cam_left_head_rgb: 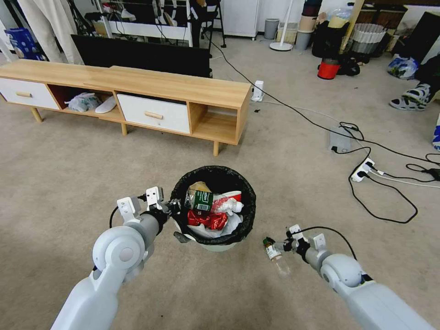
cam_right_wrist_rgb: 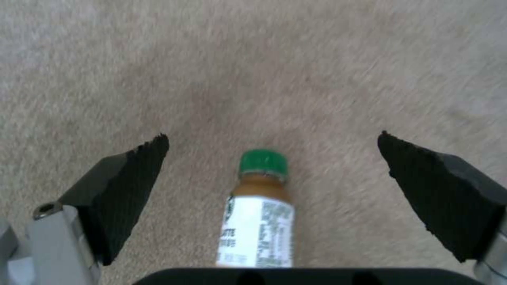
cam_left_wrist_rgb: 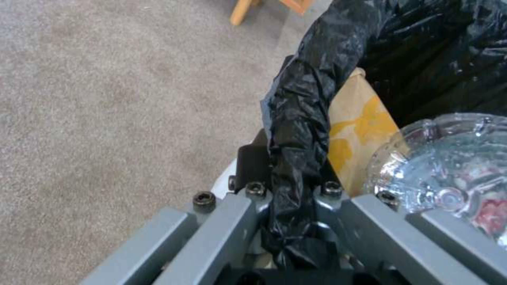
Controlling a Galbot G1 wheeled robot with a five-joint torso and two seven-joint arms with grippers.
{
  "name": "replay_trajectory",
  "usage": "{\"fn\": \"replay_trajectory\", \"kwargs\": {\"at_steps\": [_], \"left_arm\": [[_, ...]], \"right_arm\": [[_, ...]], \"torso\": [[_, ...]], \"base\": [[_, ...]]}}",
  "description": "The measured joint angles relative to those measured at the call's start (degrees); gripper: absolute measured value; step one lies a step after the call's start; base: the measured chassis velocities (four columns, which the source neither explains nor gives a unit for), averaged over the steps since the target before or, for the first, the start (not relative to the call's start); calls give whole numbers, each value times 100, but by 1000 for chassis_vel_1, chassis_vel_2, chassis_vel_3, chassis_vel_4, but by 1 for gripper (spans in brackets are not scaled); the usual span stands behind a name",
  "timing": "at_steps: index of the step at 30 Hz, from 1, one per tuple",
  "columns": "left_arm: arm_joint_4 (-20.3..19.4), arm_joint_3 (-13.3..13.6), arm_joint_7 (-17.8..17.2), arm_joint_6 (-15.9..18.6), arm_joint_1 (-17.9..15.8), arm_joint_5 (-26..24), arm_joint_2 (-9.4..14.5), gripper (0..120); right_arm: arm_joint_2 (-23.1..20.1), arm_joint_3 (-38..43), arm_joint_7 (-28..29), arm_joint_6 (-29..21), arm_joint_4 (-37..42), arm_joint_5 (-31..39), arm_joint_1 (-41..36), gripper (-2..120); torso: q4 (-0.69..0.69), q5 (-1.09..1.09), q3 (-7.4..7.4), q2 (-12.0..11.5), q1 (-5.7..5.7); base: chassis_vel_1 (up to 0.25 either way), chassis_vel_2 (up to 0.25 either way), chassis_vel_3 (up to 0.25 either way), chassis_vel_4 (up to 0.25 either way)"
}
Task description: Pick up the trash bin and place the garbage on the floor into it.
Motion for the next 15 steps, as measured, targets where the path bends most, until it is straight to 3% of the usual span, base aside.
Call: {"fn": "replay_trajectory", "kwargs": {"at_steps": [8, 15], "left_arm": [[-61, -17, 1, -1, 50, 9, 1, 3], [-113, -27, 3, -1, 90, 11, 19, 3]], "right_arm": [[229, -207, -38, -31, -512, 27, 150, 100], [538, -272, -276, 267, -1248, -126, 328, 100]], "torso": [[-1, 0, 0, 0, 0], [0, 1, 0, 0, 0]], "base": [[0, 0, 0, 0], [0, 0, 0, 0]]}}
